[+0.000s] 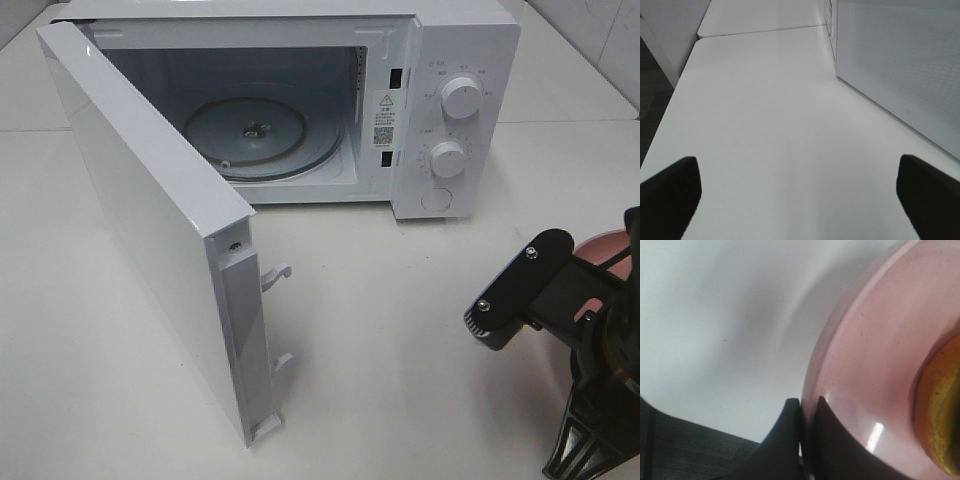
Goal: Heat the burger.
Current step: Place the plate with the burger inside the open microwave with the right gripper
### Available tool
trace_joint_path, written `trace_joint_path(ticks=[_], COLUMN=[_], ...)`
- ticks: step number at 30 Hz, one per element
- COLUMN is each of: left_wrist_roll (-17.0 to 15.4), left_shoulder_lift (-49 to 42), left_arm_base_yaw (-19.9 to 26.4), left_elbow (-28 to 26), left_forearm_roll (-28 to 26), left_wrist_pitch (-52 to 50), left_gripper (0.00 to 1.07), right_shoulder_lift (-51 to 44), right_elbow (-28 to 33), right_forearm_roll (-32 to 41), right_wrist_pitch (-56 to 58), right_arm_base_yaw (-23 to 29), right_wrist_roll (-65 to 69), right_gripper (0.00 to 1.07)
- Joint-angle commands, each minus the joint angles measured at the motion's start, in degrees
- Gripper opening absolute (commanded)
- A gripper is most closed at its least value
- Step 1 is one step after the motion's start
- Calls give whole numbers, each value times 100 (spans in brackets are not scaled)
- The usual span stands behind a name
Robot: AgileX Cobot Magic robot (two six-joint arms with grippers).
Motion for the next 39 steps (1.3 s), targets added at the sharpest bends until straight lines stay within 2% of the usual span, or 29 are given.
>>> trace_joint_path(ticks=[1, 13, 28, 39], left_wrist_roll=[-6, -6, -6, -6], left_shoulder_lift=[-29, -29, -29, -29], left_arm_base_yaw=[-34, -34, -34, -34], left_elbow=[17, 17, 17, 17], left_forearm_roll=[-17, -17, -17, -17], left_wrist_pitch=[6, 6, 6, 6], left_gripper=[100, 100, 100, 100], right_shoulder_lift=[-57, -57, -57, -57], right_elbow=[17, 11, 11, 11], right_forearm_roll=[-413, -607, -911, -1003], right_wrist_pitch=[166, -69, -665, -1243], right_arm_base_yaw=[80, 80, 80, 80], right_wrist_roll=[-23, -493, -2601, -3203], right_gripper=[0, 0, 0, 1])
